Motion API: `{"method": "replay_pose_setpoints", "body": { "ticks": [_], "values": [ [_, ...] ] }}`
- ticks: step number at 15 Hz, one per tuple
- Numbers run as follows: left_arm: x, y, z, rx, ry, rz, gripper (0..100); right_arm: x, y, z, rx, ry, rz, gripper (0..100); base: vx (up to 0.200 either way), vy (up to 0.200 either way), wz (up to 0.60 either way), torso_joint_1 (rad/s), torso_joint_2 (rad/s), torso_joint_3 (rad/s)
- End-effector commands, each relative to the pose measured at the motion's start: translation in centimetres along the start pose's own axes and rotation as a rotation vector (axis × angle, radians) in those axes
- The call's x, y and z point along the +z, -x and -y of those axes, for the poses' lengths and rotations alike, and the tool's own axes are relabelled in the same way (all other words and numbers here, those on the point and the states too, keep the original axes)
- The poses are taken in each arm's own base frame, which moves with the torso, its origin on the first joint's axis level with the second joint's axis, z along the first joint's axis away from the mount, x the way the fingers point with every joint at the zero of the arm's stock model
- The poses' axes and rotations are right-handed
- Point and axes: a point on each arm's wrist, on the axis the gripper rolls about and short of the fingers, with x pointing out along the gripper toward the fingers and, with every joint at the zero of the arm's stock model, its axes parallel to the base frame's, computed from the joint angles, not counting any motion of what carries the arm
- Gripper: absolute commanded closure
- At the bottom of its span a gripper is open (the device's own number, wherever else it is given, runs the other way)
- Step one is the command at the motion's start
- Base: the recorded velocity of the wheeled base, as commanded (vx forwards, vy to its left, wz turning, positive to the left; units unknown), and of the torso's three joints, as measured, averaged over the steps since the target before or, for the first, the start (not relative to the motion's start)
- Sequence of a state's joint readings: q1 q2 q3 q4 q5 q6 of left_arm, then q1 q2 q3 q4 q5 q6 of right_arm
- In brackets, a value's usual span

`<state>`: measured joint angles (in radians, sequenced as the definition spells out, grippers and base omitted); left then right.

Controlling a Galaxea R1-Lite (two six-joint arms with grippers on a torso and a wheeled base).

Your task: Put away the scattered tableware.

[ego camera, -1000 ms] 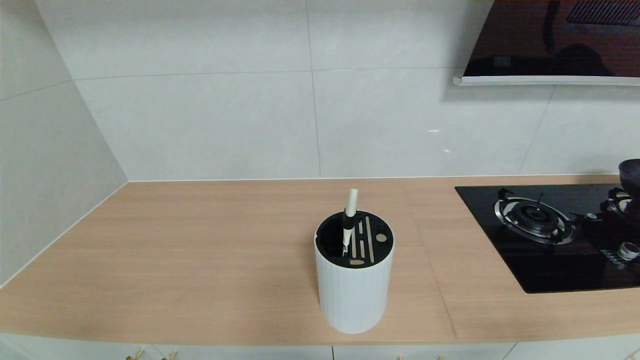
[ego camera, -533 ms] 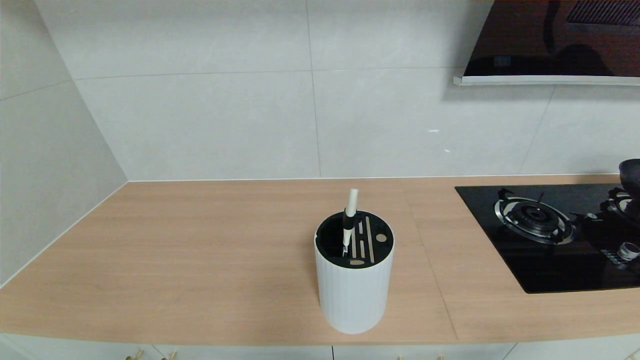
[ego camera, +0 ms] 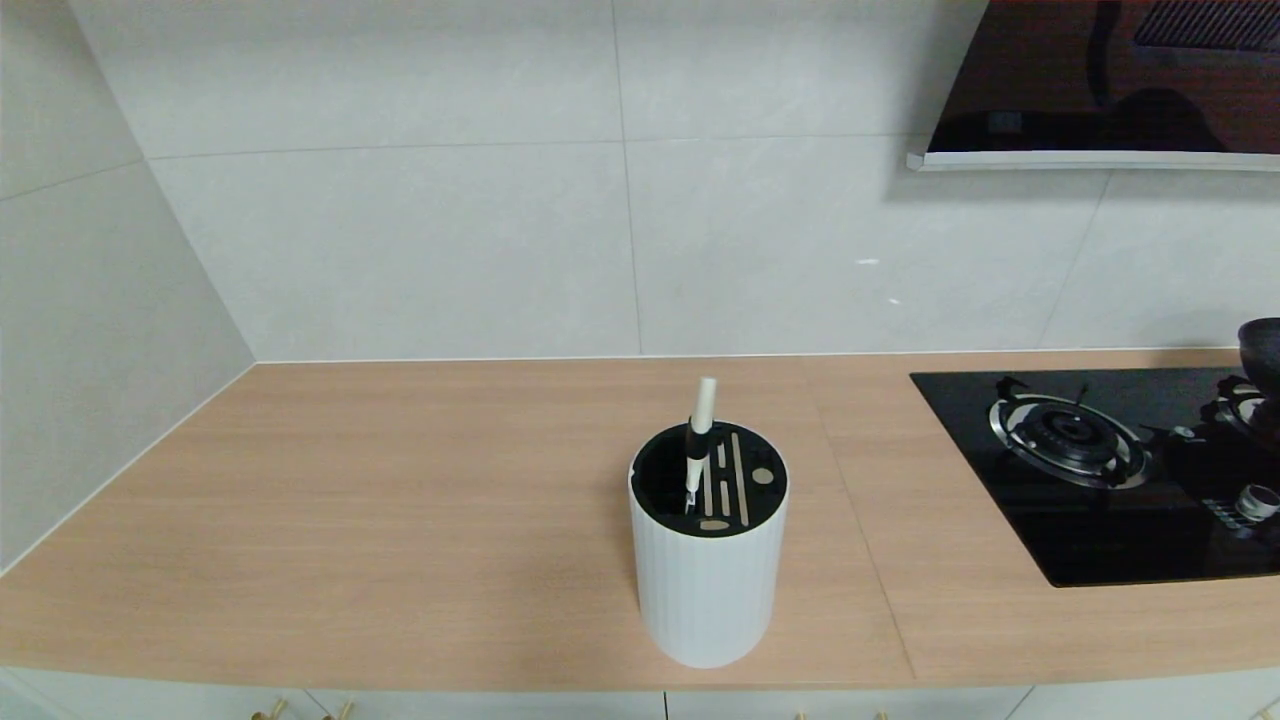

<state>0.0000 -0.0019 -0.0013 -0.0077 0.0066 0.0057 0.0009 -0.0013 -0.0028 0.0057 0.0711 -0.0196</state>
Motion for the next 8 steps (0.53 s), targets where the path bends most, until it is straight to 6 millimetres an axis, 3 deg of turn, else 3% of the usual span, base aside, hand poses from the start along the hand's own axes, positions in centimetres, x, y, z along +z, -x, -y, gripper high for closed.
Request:
{"method": "replay_pose_setpoints", "body": {
  "ticks": [1,8],
  "values": [
    [-0.06,-0.02,0.05,-0.025,-0.006,-0.006,0,-0.1,-0.02,0.0,0.002,0.0,-0.009,0,0.0,0.0,0.0,0.0,0.0,0.0],
    [-0.08,-0.02,0.05,-0.025,0.0,-0.008,0,-0.1,-0.02,0.0,0.002,0.0,-0.009,0,0.0,0.0,0.0,0.0,0.0,0.0]
  ]
}}
